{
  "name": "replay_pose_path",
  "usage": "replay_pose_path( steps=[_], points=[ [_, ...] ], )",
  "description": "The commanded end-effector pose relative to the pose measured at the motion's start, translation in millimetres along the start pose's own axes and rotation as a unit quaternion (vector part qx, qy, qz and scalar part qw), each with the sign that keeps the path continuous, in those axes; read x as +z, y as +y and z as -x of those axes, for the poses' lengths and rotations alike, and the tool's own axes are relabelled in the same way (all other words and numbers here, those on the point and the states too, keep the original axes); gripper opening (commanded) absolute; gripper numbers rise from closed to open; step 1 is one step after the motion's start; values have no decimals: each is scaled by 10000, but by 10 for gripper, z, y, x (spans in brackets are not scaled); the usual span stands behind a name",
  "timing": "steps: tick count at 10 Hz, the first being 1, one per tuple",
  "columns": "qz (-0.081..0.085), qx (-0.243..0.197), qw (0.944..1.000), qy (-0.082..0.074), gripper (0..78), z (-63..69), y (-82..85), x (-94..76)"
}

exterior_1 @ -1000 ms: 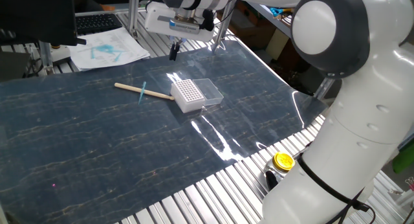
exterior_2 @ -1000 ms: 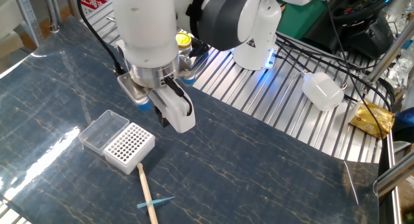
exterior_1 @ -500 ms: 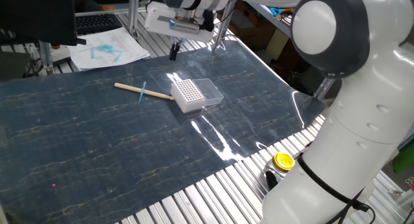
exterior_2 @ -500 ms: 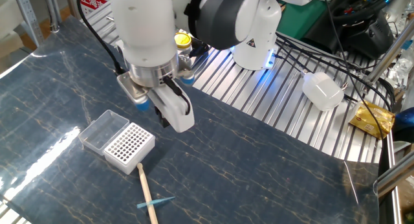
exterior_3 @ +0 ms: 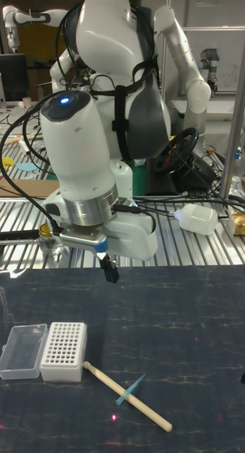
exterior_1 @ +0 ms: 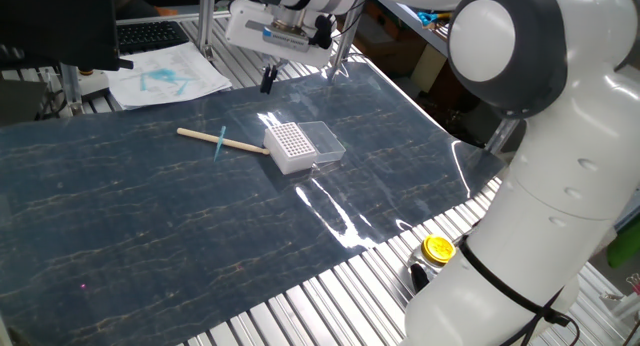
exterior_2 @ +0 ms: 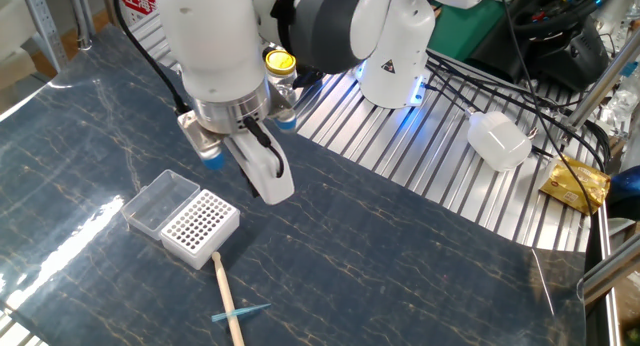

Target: Insert a medium pipette tip into the holder for medium pipette tips

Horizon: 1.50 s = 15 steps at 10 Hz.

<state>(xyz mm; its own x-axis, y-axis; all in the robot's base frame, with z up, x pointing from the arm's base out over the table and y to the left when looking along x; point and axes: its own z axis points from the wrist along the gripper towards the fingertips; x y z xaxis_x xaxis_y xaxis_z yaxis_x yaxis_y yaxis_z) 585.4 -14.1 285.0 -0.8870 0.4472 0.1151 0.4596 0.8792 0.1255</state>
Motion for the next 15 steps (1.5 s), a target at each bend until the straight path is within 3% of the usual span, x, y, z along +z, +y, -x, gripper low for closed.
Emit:
replay_pose_path(
  steps=[1, 2, 3, 11, 12, 15],
  points=[
    [32, 143, 9999, -17, 0, 4, 3, -14],
    [172, 166, 9997, 60, 0, 4, 3, -14],
    [195, 163, 9996, 80, 0, 4, 3, -14],
    [105, 301, 9994, 90, 0, 126, 154, 148],
    [112, 381, 9992, 82, 0, 212, 223, 233],
    [119, 442, 9989, 97, 0, 301, 276, 365]
  ],
)
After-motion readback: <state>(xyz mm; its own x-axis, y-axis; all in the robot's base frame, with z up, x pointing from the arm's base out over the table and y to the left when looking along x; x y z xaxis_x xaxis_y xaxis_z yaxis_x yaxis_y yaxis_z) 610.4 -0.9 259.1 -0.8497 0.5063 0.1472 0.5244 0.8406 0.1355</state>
